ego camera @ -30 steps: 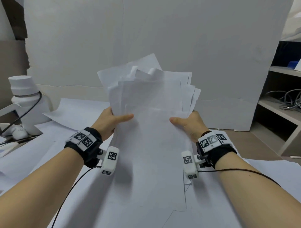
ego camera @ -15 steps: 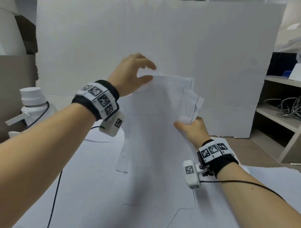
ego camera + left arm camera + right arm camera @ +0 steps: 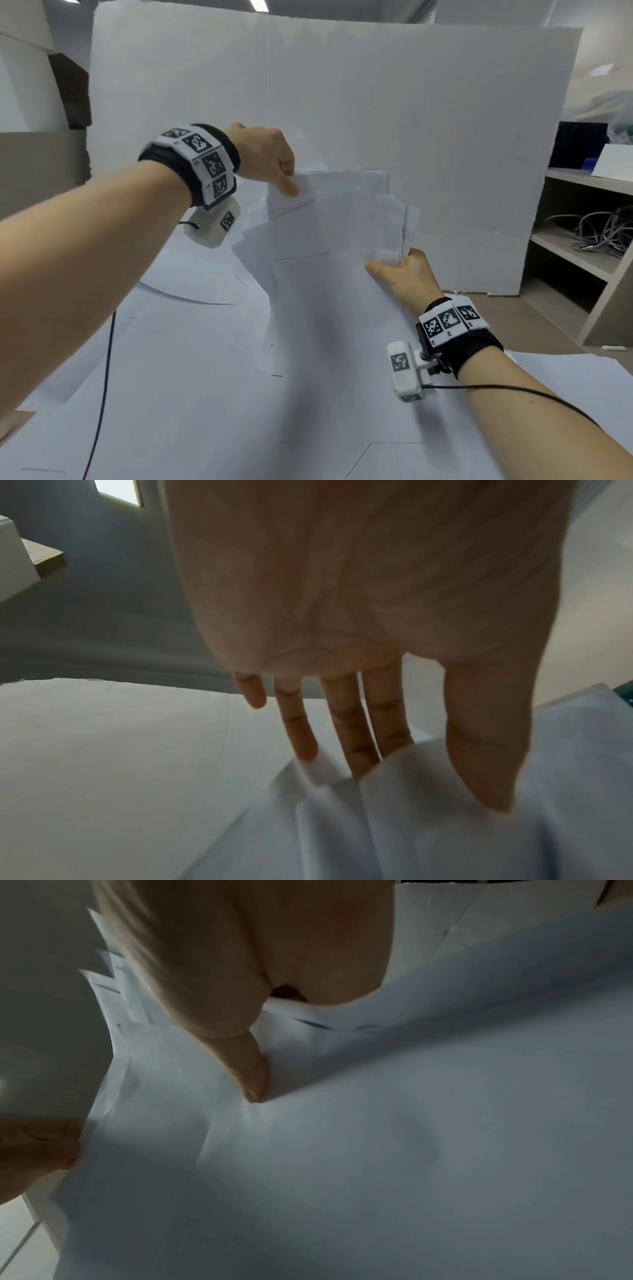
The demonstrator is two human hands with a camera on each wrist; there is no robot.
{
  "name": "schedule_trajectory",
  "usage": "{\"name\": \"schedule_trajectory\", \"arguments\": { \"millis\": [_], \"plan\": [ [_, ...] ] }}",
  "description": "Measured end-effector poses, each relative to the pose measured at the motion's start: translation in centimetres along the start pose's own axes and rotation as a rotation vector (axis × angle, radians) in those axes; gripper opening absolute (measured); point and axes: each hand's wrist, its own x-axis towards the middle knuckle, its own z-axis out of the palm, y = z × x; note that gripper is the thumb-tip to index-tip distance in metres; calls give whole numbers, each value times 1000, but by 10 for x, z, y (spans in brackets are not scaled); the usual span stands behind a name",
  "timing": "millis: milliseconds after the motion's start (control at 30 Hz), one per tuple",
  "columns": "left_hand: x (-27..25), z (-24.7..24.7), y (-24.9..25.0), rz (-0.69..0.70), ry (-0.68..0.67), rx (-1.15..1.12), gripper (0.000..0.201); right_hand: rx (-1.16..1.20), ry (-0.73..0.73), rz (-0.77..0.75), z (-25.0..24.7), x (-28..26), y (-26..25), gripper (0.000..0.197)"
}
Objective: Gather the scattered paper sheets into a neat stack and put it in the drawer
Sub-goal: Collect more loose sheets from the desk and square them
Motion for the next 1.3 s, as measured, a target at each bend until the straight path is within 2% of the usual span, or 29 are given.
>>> {"name": "schedule_trajectory", "arguments": {
  "millis": [133, 233, 300, 367, 400, 433, 500, 567, 600, 633, 667, 700, 733, 800, 833, 967, 1033, 1100, 1200, 1300],
  "plan": [
    [-2, -20, -1, -43, -102, 86, 30, -13, 54, -8, -4, 3, -4, 11],
    [-7, -23, -7, -34, -148, -18, 14, 30, 107, 19, -9, 3, -6, 9],
    [-9, -21, -13, -20, -77, -186, 2, 89, 129, 29, -11, 2, -7, 9],
    [-9, -12, -23, -29, 18, -375, 4, 132, 146, 29, -11, 2, -7, 11],
    [-7, -2, -29, -50, 63, -467, 12, 145, 159, 28, -12, 2, -5, 11],
    [-6, 12, -35, -86, 112, -567, 29, 149, 176, 27, -12, 3, -4, 11],
    [-10, 47, -40, -219, 188, -830, 81, 166, 207, 23, -12, 5, -3, 12],
    [-21, 89, -37, -316, 126, -1152, 133, 193, 237, 19, -12, 8, -5, 12],
    [-26, 110, -32, -323, 50, -1296, 149, 208, 247, 16, -12, 11, -7, 13],
    [-30, 128, -28, -315, -21, -1398, 156, 224, 252, 10, -11, 14, -10, 13],
    [-33, 143, -23, -291, -72, -1452, 153, 234, 258, -3, -11, 18, -15, 12],
    [-36, 152, -17, -251, -87, -1469, 136, 230, 265, -28, -10, 22, -20, 11],
    [-35, 158, -12, -202, -50, -1446, 109, 224, 268, -60, -9, 25, -27, 11],
    [-27, 158, -3, -150, 133, -1355, 55, 209, 270, -130, -6, 32, -42, 11],
    [-20, 153, -3, -148, 236, -1334, 42, 197, 276, -166, -5, 35, -50, 13],
    [3, 140, -5, -152, 591, -1222, 35, 175, 327, -295, 8, 50, -72, 10],
    [4, 146, 0, -185, 678, -1123, 35, 140, 333, -285, 18, 56, -70, 9],
    [0, 161, 1, -184, 654, -1141, 41, 71, 299, -231, 26, 58, -54, 12],
    [-6, 183, -11, -180, 527, -1320, 50, -8, 275, -75, 25, 60, -13, 31],
    [-3, 191, -16, -172, 377, -1415, 55, -6, 248, 48, 21, 56, 16, 72]
  ]
}}
